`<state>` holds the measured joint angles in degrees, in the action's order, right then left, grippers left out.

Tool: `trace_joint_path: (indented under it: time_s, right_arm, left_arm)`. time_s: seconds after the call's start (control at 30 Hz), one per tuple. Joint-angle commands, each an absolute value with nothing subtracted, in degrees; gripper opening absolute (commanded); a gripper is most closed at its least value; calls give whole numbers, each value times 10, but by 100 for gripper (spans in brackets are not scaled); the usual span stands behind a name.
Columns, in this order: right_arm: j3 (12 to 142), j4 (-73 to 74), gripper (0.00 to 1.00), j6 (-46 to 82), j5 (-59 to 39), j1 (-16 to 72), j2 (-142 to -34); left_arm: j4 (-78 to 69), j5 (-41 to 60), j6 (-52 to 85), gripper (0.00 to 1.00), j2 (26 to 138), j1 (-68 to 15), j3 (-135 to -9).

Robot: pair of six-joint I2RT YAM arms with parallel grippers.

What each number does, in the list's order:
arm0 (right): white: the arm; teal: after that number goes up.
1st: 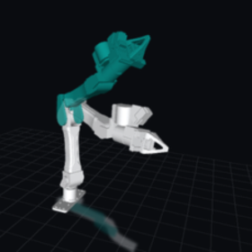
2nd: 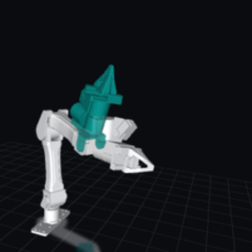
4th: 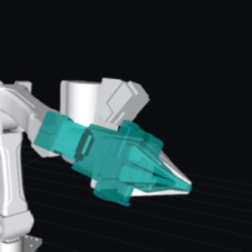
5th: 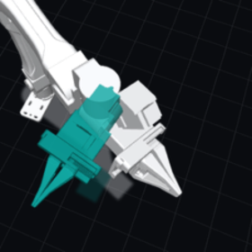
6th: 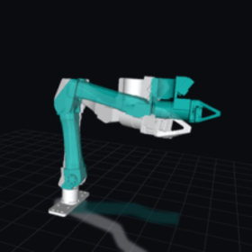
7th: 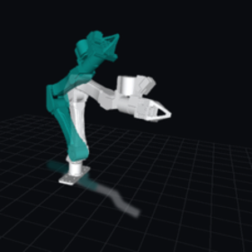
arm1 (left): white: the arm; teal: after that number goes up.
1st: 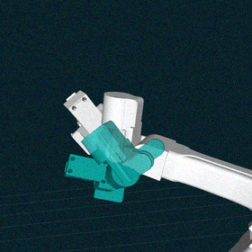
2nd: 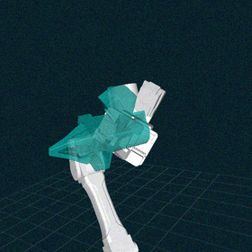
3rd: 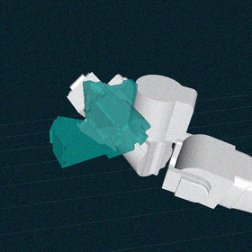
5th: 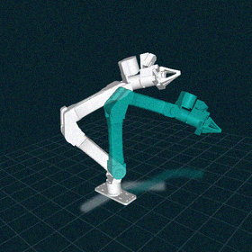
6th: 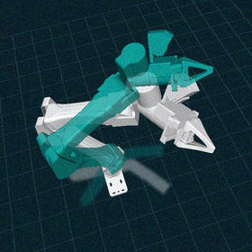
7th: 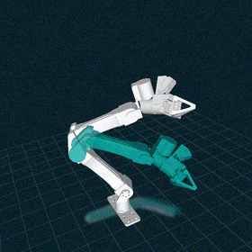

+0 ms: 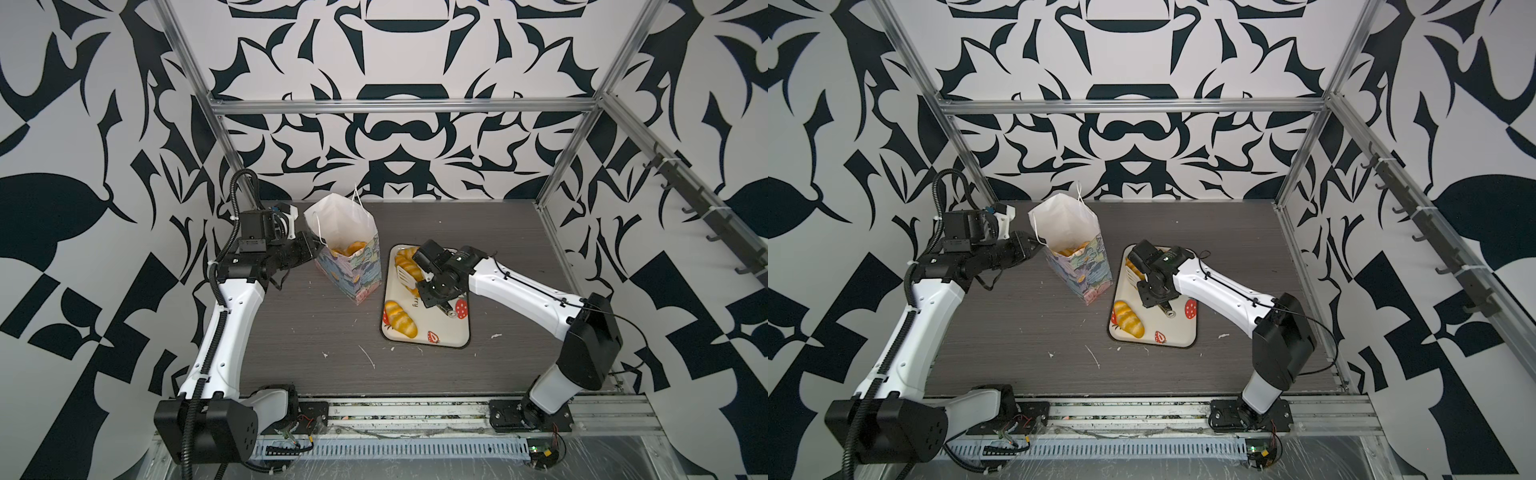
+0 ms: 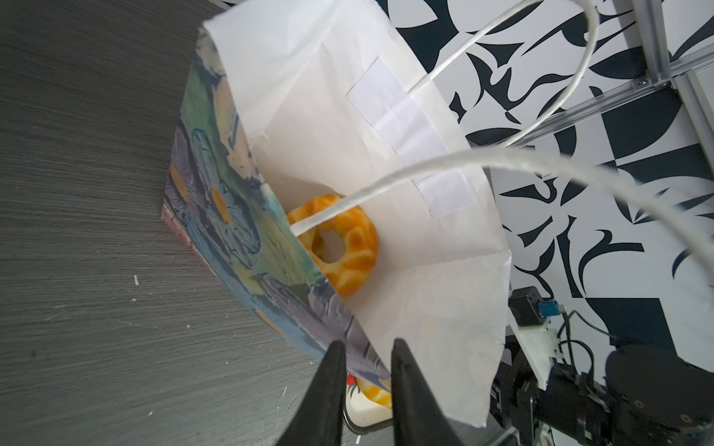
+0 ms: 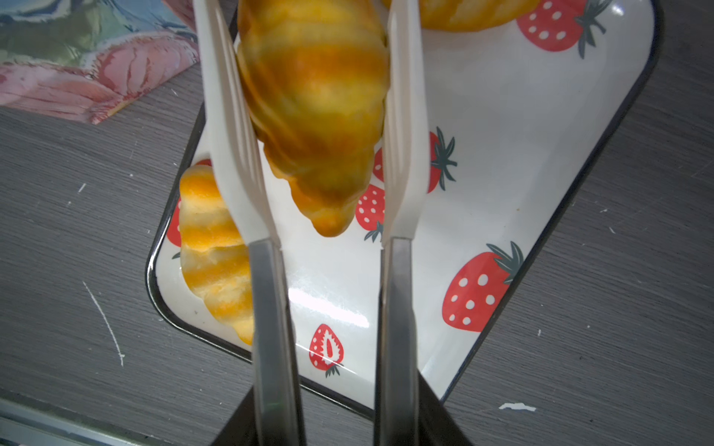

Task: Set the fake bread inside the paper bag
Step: 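Squeeze the right tongs on the croissant and lift it off the tray, then carry the croissant with the right tongs over the bag opening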

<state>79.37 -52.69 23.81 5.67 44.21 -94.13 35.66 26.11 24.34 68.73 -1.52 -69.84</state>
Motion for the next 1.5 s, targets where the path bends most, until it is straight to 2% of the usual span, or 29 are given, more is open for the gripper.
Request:
trace_joint_path:
  time_s: [0.0,1.47]
  right_arm:
    - [831,-533,45,232,80,439,-906]
    - [1034,-624,42,218,141,462,-854]
  left_arm:
    - [365,263,239,25,675,-17,-691]
    - [366,265,241,25,676,-17,-692]
